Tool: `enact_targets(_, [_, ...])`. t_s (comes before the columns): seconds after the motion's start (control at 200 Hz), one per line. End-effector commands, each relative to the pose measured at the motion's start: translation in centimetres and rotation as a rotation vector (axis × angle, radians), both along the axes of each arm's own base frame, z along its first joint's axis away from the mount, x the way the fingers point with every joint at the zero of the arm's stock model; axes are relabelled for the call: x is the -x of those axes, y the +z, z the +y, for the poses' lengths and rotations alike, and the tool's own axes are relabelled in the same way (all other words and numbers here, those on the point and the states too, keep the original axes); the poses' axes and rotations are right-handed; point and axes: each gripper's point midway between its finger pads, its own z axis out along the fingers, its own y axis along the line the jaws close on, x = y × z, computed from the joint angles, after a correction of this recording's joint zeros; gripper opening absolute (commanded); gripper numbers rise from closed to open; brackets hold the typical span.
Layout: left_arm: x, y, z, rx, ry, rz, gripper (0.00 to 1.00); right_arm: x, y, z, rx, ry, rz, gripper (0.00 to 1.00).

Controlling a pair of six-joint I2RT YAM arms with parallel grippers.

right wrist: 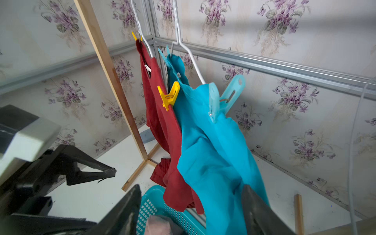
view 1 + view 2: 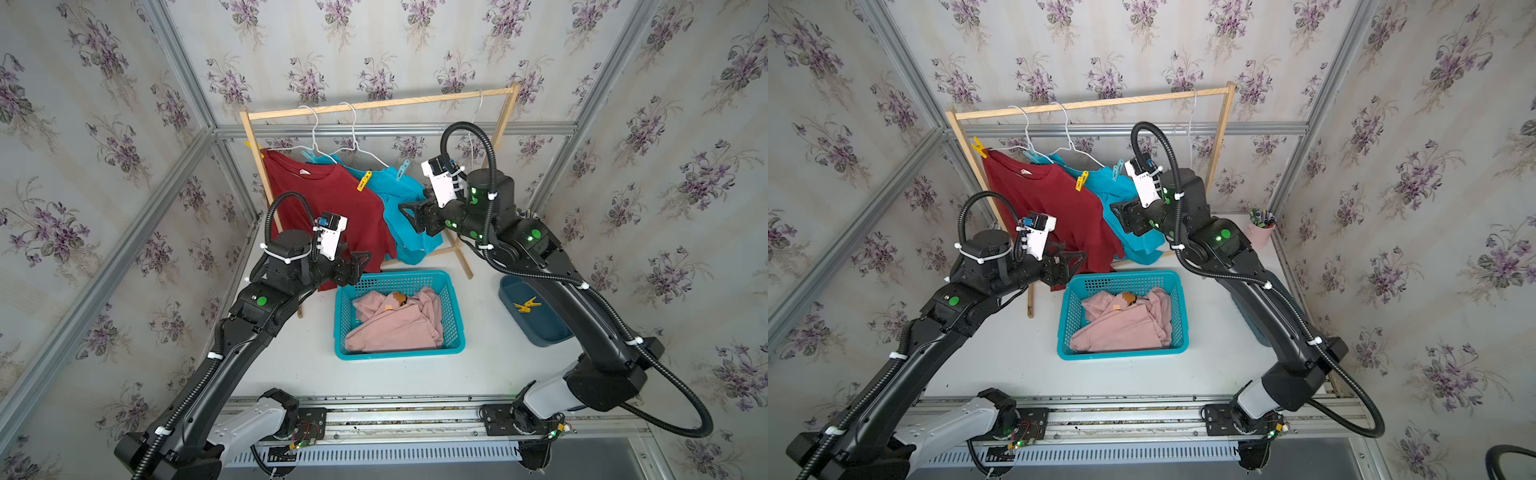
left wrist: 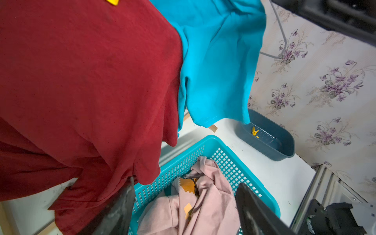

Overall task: Remove the clothespins securing t-shirts to the hanger
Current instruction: Pick up the hanger from the clothes rail.

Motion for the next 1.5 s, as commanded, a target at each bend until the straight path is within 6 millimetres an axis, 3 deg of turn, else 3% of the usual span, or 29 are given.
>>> enact_targets(0.0, [0.5,-0.2,-0.6,0.030,-0.034,0.029,0.79,-1.4,-0.8,-0.7,0.072,-0.052,-0.023,0.78])
enact_targets(0.22, [0.7,-0.6,-1.1,0.029,-0.069,0.041,0.79,-2.9,0.0,-0.2,0.071,-0.061,-0.036,0.75])
enact_targets(0.345, [0.5,-0.5,-1.1,0.007,-0.073,0.021,0.79,-3.0,1.7,-0.6,0.058,-0.052,-0.039,0.54])
enact_targets(0.5, [-0.2,0.1,-1.5,-0.003,-0.087,0.004,0.79,-2.2,3.6,-0.5,0.046,-0.020,-0.037,0.51])
enact_targets(0.674, [-0.5,1.1,-2.2,-0.001,-0.122,-0.013,0.79,-4.1,1.4,0.2,0.104,-0.008,-0.004,0.54])
enact_targets(0.834, [-0.2,0.6,-2.0,-0.013,-0.125,-0.014,0.79,-6.1,-0.8,1.0,0.130,0.015,0.079,0.52])
enact_targets(0.914, [0.0,0.2,-1.9,-0.016,-0.121,-0.011,0.79,-7.0,-1.5,0.8,0.113,0.028,0.110,0.45])
enact_targets(1.034, [0.2,-0.4,-1.6,-0.024,-0.112,-0.004,0.80,-6.4,-1.1,1.7,0.074,0.111,0.116,0.22])
enact_targets(1.199, [0.1,-0.2,-1.6,-0.024,-0.111,-0.009,0.80,-5.6,-1.3,2.5,0.072,0.183,0.122,0.00])
enact_targets(1.344, [-0.2,0.7,-1.9,-0.018,-0.117,-0.024,0.80,-5.5,-1.5,2.5,0.080,0.188,0.120,0.00])
enact_targets(1.494, [-0.3,1.1,-1.9,-0.014,-0.117,-0.027,0.80,-4.9,0.7,2.1,0.066,0.199,0.058,0.00])
